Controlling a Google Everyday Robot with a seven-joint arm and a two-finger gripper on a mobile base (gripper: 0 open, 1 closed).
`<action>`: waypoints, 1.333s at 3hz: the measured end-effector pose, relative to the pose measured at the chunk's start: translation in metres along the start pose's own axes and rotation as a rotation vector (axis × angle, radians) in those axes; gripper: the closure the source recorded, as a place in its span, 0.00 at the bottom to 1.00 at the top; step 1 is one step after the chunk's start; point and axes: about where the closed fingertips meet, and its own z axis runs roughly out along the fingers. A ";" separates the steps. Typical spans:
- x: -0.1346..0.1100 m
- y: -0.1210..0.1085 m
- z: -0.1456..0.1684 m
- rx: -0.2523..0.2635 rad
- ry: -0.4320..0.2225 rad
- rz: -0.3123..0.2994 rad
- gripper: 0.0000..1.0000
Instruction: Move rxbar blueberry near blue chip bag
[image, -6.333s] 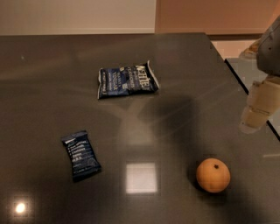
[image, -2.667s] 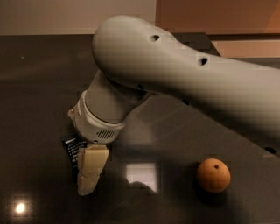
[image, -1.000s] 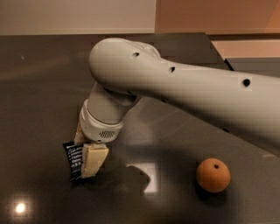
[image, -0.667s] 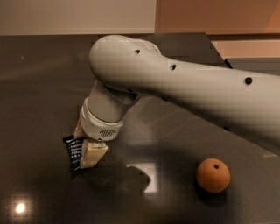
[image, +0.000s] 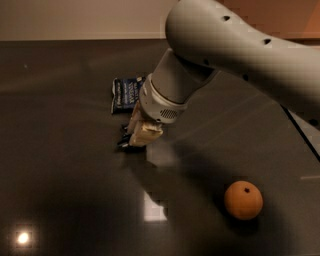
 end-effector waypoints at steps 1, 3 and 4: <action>0.045 -0.028 -0.033 0.072 0.042 0.081 1.00; 0.112 -0.065 -0.060 0.166 0.129 0.174 1.00; 0.123 -0.076 -0.061 0.191 0.136 0.198 0.81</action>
Offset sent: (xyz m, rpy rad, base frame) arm 0.1045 -0.1399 0.0111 -0.0992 -0.0892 -0.3007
